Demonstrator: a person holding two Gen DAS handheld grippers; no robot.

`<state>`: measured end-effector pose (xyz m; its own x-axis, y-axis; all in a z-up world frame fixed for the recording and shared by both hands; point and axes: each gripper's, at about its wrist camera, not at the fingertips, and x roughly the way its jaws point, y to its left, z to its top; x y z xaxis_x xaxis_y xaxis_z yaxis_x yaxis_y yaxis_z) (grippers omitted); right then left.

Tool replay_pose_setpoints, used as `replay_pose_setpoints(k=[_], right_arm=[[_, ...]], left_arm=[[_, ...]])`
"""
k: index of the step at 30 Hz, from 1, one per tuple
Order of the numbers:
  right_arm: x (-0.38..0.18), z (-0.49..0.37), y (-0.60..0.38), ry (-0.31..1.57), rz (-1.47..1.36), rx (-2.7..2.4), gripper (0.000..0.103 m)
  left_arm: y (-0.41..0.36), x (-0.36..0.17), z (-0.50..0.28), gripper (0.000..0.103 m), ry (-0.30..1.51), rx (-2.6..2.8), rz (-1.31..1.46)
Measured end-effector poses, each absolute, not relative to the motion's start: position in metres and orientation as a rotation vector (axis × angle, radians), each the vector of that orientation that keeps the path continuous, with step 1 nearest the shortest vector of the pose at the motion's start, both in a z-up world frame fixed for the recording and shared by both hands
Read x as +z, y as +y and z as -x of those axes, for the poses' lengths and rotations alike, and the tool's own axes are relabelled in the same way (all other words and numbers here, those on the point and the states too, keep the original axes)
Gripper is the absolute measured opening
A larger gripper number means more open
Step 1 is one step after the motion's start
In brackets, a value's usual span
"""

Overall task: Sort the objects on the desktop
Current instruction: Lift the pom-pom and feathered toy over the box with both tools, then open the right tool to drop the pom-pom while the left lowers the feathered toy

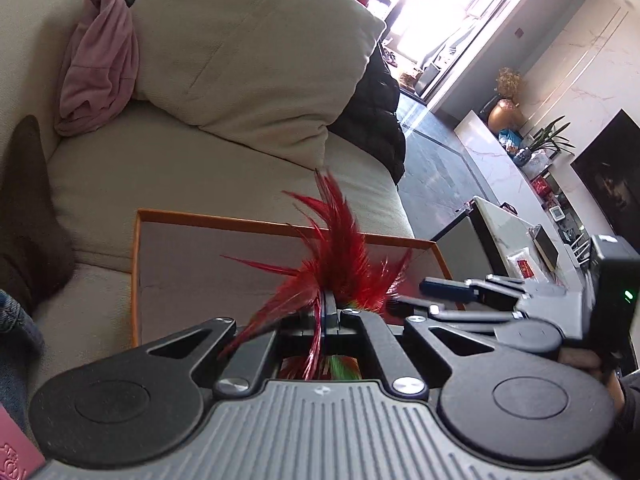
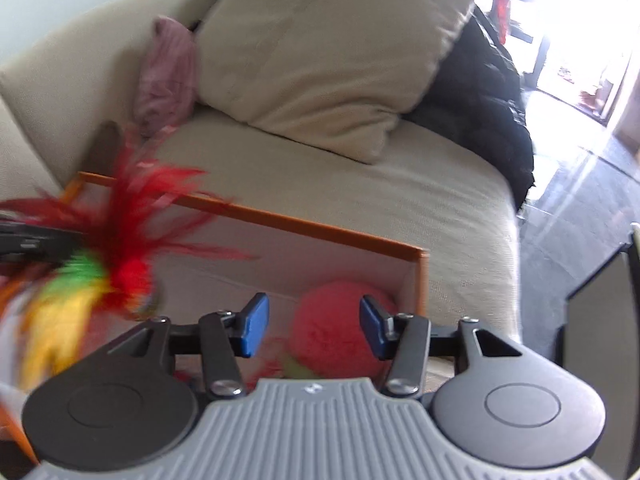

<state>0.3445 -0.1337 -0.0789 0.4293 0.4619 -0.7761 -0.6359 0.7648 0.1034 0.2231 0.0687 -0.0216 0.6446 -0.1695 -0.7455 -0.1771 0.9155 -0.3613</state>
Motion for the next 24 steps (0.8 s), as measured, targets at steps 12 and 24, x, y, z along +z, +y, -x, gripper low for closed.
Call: replay_pose_setpoints(k=[12,24], right_arm=[[-0.106,-0.278,-0.06,1.067,0.436,0.86,0.059],[-0.121,-0.285,-0.053,1.179,0.491,0.757,0.042]], left_arm=[[0.081,-0.011,-0.202,0.0,0.823,0.047,0.456],[0.089,-0.007,-0.186,0.0,0.784,0.051,0.49]])
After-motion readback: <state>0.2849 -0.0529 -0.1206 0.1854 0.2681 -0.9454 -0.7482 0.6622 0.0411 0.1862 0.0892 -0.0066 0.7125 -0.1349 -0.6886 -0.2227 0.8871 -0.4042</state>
